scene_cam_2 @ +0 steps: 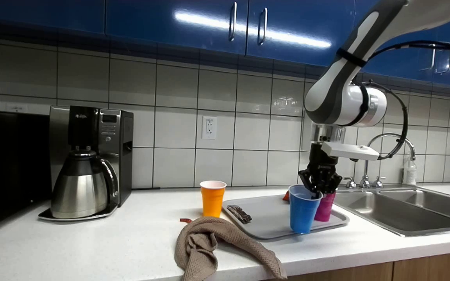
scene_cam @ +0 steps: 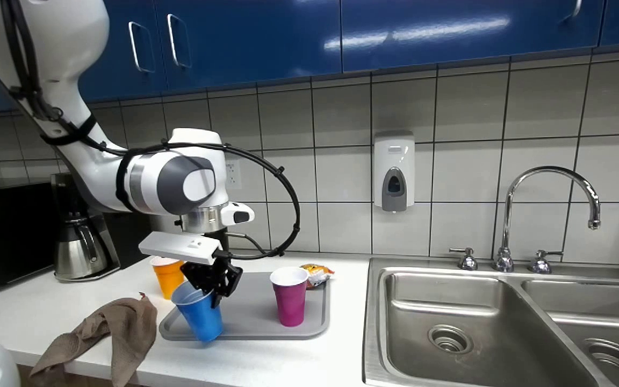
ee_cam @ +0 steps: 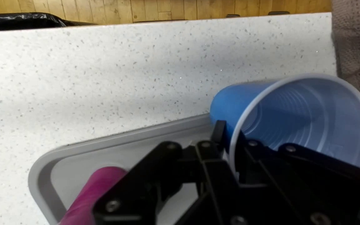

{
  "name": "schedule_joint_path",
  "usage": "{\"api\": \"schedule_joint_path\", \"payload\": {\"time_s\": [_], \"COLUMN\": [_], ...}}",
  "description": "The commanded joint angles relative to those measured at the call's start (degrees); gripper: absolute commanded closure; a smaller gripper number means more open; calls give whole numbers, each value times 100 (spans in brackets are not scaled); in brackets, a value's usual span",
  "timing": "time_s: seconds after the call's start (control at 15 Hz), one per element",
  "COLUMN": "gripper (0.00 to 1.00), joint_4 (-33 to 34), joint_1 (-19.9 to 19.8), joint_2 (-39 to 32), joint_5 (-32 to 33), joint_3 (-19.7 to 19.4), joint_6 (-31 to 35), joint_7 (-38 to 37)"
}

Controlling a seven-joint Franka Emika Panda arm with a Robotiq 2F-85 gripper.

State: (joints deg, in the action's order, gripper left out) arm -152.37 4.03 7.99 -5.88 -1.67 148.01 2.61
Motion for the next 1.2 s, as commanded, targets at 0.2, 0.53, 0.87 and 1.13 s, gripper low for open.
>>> {"api": "schedule_joint_path", "payload": {"time_s": [0.2, 0.53, 0.87, 1.13], "gripper": [99, 99, 99, 99], "joint_4": [527, 777, 964, 1134], "joint_1": [-72, -122, -148, -111], "joint_2": [-58, -385, -754, -1001], "joint_5": [-334, -239, 131, 569], "joint_3": [56, 126, 160, 125], "joint_6": [-320, -210, -232, -299], "joint_7": [-131, -710, -1719, -2442]}}
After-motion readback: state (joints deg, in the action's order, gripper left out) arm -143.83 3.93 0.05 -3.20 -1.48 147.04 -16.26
